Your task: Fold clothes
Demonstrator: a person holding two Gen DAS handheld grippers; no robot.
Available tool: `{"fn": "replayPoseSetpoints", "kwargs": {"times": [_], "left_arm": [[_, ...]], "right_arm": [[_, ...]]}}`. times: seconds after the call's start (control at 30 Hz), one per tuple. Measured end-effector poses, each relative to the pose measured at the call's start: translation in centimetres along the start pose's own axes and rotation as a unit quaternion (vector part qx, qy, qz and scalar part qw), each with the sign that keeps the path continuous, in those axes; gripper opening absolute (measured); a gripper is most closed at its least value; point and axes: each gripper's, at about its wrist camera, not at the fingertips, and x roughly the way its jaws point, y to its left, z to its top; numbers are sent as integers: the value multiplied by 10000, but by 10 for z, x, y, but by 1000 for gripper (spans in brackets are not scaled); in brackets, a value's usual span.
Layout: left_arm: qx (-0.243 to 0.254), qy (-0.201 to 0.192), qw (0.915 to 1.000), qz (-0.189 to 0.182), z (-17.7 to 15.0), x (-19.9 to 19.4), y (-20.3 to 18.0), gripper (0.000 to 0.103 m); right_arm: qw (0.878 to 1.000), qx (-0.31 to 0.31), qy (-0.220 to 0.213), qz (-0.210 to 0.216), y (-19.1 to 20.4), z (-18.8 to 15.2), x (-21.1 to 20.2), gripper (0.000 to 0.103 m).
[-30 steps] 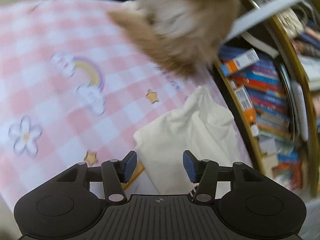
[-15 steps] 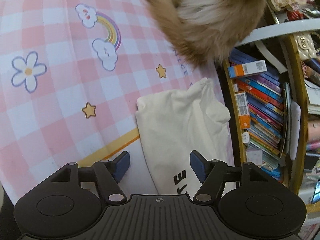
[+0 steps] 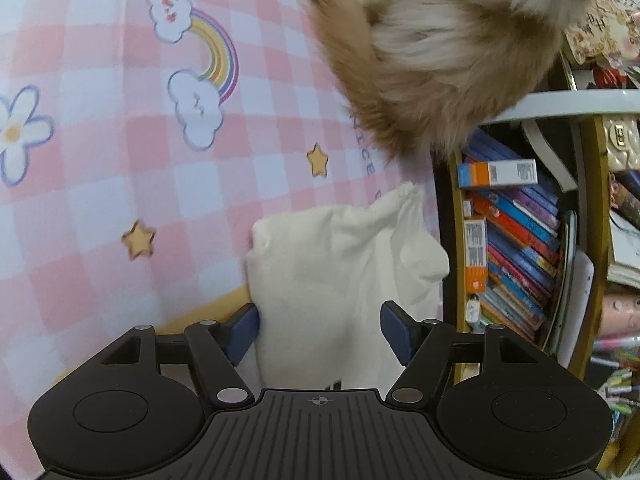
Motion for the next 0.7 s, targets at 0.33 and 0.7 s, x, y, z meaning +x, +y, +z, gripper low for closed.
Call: {"fn": "replayPoseSetpoints", "kwargs": {"times": [0.33, 0.7], "left_arm": [[656, -355, 9972, 7, -2, -18, -23, 3], [669, -187, 9970, 343, -2, -12, 8, 4]], "right_arm": [[9993, -103, -361, -10, 9, -1, -8, 11], [9957, -818, -342, -266, 22, -4, -18, 11]]}}
